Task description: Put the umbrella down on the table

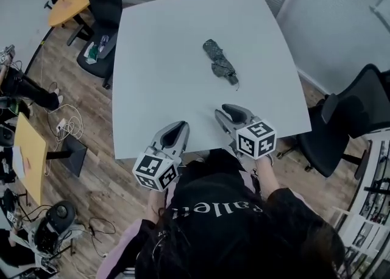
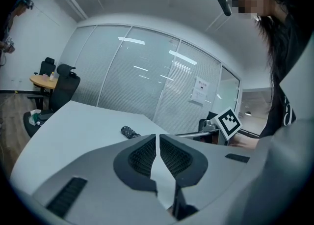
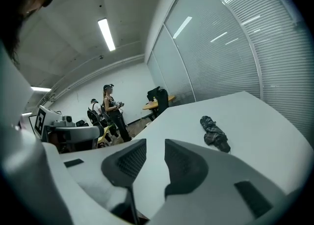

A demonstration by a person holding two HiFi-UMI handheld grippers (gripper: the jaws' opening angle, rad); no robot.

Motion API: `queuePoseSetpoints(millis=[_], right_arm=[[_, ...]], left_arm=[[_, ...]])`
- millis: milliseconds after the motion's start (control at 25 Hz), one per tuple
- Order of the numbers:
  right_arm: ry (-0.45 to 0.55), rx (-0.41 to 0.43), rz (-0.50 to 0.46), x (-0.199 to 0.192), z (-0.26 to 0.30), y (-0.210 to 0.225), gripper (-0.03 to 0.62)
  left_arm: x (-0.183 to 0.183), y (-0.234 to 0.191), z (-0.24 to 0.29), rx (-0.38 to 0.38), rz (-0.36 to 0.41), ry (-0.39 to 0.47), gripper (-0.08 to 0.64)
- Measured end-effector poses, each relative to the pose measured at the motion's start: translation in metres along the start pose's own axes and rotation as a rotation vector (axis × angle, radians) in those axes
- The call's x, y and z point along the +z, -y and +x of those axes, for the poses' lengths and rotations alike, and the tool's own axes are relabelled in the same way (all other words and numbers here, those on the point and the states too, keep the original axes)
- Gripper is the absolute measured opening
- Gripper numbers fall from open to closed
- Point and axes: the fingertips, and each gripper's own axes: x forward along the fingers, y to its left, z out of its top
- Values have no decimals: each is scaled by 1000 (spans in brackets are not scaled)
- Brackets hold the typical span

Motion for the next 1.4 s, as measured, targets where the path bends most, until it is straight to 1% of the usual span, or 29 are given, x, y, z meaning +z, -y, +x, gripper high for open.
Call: queuePoseSetpoints(millis=[160, 360, 520, 640, 960, 1160, 1400], right_arm=[[22, -8, 13, -11, -9, -26, 89], [29, -24, 26, -30, -18, -54, 63], [37, -55, 43, -40, -25, -66, 43], [49, -60, 44, -43, -30, -73, 38], [76, -81, -3, -38, -37, -79, 37], [95, -98, 2, -36, -43, -76, 37], [97, -114, 9, -37, -51, -69, 37]], left_arm=[[-9, 4, -16, -27, 7, -8, 26], [-21, 3, -36, -45, 8, -23, 26], [-28, 3, -47, -57, 3, -30, 26], [-32, 6, -53, -65, 1, -26, 26], [-36, 9, -55, -97, 9, -30, 26], [-31, 13, -50, -136, 33, -34, 26], [-32, 24, -40, -161, 53, -53, 26]])
